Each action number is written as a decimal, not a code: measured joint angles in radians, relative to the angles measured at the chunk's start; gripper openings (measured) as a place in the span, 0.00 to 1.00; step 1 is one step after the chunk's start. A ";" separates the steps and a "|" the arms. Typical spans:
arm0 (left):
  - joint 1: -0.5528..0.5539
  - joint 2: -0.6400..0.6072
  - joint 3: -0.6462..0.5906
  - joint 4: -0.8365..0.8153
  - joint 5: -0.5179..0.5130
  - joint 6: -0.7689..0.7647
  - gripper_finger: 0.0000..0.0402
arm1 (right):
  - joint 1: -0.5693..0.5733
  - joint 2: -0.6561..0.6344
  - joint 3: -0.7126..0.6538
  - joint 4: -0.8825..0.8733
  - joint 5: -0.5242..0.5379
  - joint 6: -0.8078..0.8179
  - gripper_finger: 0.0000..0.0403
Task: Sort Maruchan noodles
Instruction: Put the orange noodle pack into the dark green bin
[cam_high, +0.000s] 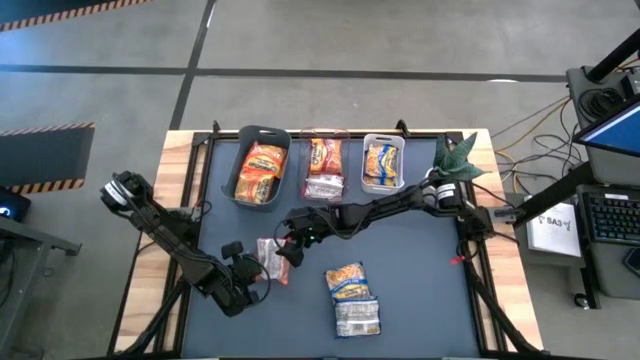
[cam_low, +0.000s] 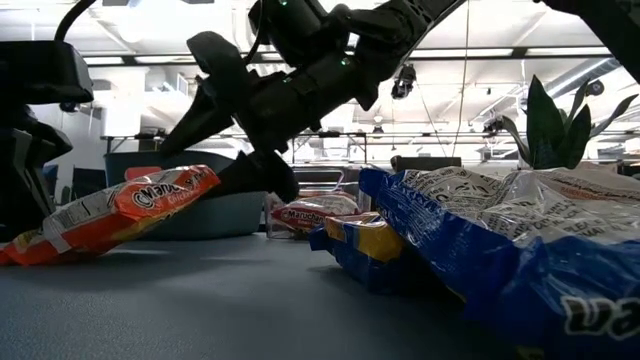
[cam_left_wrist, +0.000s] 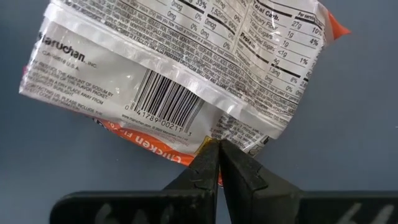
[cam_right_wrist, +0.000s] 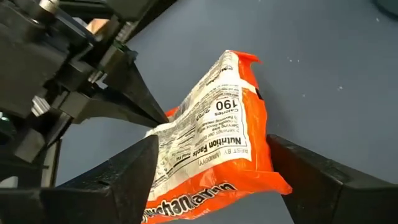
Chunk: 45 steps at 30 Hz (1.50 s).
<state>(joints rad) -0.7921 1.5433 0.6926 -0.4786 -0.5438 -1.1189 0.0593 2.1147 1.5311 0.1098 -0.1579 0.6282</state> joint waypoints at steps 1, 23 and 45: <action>0.000 0.000 0.000 0.003 -0.006 -0.001 0.00 | 0.000 0.000 0.000 0.008 -0.001 0.000 0.68; 0.002 0.023 0.007 0.057 -0.057 -0.011 0.00 | -0.001 0.027 0.000 0.035 -0.036 -0.023 0.33; -0.010 -0.041 0.181 -0.193 -0.177 0.010 0.27 | 0.002 -0.014 0.000 -0.018 -0.036 -0.250 0.32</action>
<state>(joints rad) -0.8026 1.5019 0.8734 -0.6715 -0.7207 -1.1088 0.0612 2.1010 1.5311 0.0914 -0.1940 0.3783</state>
